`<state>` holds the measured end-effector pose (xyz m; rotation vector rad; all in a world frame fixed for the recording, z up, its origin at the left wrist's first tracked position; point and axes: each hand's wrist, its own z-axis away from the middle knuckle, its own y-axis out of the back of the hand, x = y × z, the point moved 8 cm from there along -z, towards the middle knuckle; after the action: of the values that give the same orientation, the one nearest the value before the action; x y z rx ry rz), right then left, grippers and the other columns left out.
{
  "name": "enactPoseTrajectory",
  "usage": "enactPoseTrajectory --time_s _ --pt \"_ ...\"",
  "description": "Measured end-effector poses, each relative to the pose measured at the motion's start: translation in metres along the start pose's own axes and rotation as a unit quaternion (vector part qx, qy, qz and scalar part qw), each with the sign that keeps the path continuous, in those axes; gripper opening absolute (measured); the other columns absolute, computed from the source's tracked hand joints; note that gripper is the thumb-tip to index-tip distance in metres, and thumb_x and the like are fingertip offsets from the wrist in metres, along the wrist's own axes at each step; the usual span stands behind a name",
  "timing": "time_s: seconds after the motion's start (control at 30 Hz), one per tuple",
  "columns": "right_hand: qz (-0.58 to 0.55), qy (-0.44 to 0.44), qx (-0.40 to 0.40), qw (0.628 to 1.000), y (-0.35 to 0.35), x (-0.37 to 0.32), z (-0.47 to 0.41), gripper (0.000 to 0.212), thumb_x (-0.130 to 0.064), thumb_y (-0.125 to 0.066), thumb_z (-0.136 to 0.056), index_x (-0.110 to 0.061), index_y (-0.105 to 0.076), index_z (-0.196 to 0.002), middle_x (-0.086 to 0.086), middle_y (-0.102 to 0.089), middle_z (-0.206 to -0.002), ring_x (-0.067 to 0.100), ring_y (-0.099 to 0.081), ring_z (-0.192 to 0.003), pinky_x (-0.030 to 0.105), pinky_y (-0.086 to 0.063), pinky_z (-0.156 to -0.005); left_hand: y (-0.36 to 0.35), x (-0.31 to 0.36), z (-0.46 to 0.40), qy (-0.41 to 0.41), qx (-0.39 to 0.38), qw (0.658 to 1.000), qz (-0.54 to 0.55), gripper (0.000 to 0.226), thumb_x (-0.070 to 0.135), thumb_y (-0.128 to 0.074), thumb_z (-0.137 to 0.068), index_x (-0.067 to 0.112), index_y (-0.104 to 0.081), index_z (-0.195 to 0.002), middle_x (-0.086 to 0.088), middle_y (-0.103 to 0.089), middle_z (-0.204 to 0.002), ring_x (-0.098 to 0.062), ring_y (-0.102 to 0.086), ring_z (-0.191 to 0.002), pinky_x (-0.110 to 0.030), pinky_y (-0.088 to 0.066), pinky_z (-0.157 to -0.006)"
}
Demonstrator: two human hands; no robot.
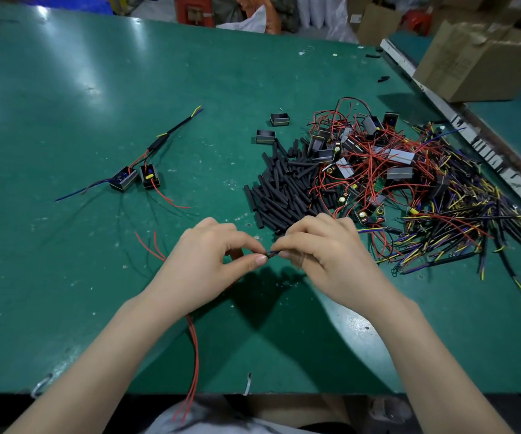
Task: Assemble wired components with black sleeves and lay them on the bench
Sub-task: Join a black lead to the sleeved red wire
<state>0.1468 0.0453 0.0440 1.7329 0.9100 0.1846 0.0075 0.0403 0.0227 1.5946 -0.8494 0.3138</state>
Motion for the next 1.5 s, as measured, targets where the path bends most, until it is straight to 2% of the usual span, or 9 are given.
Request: enactPoseTrajectory --time_s 0.17,0.33,0.43,0.7,0.9,1.03,1.17,1.37,1.5 --pt "-0.059 -0.021 -0.018 0.998 0.000 0.004 -0.001 0.017 -0.028 -0.058 -0.089 -0.024 -0.074 -0.095 -0.011 -0.064 -0.093 0.011 -0.049 -0.088 0.031 -0.026 -0.075 -0.002 0.002 -0.001 0.021 -0.010 0.995 0.096 0.007 0.037 -0.070 -0.080 0.042 -0.067 -0.076 0.007 -0.059 -0.069 -0.009 -0.051 -0.076 -0.021 -0.040 -0.074" --pt "-0.147 -0.057 -0.024 0.987 -0.003 0.007 0.001 0.011 -0.012 -0.062 -0.091 -0.016 -0.071 -0.097 -0.008 -0.062 -0.094 0.022 -0.055 -0.093 0.052 -0.041 -0.084 -0.001 -0.001 0.000 0.056 0.039 0.981 0.180 0.008 0.029 -0.074 -0.080 0.035 -0.070 -0.076 0.016 -0.057 -0.062 -0.002 -0.049 -0.056 -0.009 -0.036 -0.056" --pt "-0.179 -0.087 -0.028 0.980 -0.008 0.010 0.003 0.011 -0.014 -0.059 -0.094 -0.017 -0.069 -0.097 -0.008 -0.062 -0.094 0.021 -0.055 -0.094 0.053 -0.041 -0.086 0.000 0.001 0.001 0.053 0.054 0.979 0.187 0.012 0.024 -0.073 -0.082 0.035 -0.068 -0.079 0.017 -0.055 -0.062 -0.002 -0.048 -0.056 -0.010 -0.036 -0.056" --pt "-0.275 -0.174 -0.021 0.945 -0.020 0.017 0.008 0.020 -0.019 -0.059 -0.093 -0.030 -0.061 -0.077 -0.018 -0.054 -0.071 0.002 -0.048 -0.068 0.020 -0.039 -0.065 -0.002 0.001 0.002 0.060 0.037 0.979 0.191 0.008 0.026 -0.070 -0.083 0.033 -0.070 -0.079 0.007 -0.063 -0.074 -0.011 -0.054 -0.068 -0.015 -0.042 -0.064" --pt "-0.388 -0.236 -0.050 0.890 -0.038 0.029 0.011 0.010 -0.026 -0.063 -0.090 -0.023 -0.069 -0.082 0.016 -0.047 -0.069 0.017 -0.037 -0.066 0.034 -0.029 -0.062 -0.003 0.005 -0.004 0.058 -0.019 0.987 0.151 0.007 0.024 -0.071 -0.082 0.028 -0.069 -0.077 0.009 -0.068 -0.075 -0.008 -0.059 -0.071 -0.013 -0.043 -0.066" --pt "-0.361 -0.209 -0.025 0.908 -0.034 0.030 0.014 0.009 -0.034 -0.064 -0.088 -0.029 -0.070 -0.083 -0.002 -0.037 -0.058 0.009 -0.031 -0.054 0.024 -0.025 -0.052 -0.014 -0.001 -0.005 0.105 -0.063 0.976 0.180 0.005 0.028 -0.071 -0.082 0.026 -0.070 -0.078 0.004 -0.067 -0.071 -0.015 -0.056 -0.066 -0.027 -0.045 -0.070" --pt "-0.312 -0.175 0.046 0.933 -0.018 0.026 0.013 0.014 -0.045 -0.058 -0.088 -0.033 -0.066 -0.089 -0.005 -0.047 -0.058 0.009 -0.038 -0.055 0.024 -0.033 -0.053 -0.028 -0.010 0.001 0.192 -0.115 0.919 0.325 0.029 0.044 -0.068 -0.072 0.017 -0.074 -0.083 0.010 -0.064 -0.069 -0.005 -0.051 -0.064 -0.018 -0.039 -0.065" --pt "-0.317 -0.148 0.022 0.937 -0.021 0.022 0.012 0.026 -0.059 -0.041 -0.084 -0.039 -0.050 -0.099 -0.023 -0.055 -0.073 0.001 -0.050 -0.067 0.021 -0.044 -0.067 -0.016 -0.012 -0.002 0.182 -0.059 0.903 0.384 0.019 0.032 -0.069 -0.070 0.016 -0.071 -0.080 0.008 -0.068 -0.069 0.001 -0.058 -0.064 -0.007 -0.043 -0.062" --pt "-0.321 -0.125 0.025 0.939 -0.025 0.018 0.011 0.014 -0.044 -0.047 -0.090 -0.038 -0.047 -0.103 -0.027 -0.056 -0.073 0.000 -0.053 -0.068 0.014 -0.043 -0.068 -0.018 -0.005 0.000 0.165 -0.082 0.904 0.386 0.015 0.030 -0.071 -0.066 0.017 -0.070 -0.073 0.006 -0.064 -0.065 -0.004 -0.053 -0.061 -0.011 -0.042 -0.059"
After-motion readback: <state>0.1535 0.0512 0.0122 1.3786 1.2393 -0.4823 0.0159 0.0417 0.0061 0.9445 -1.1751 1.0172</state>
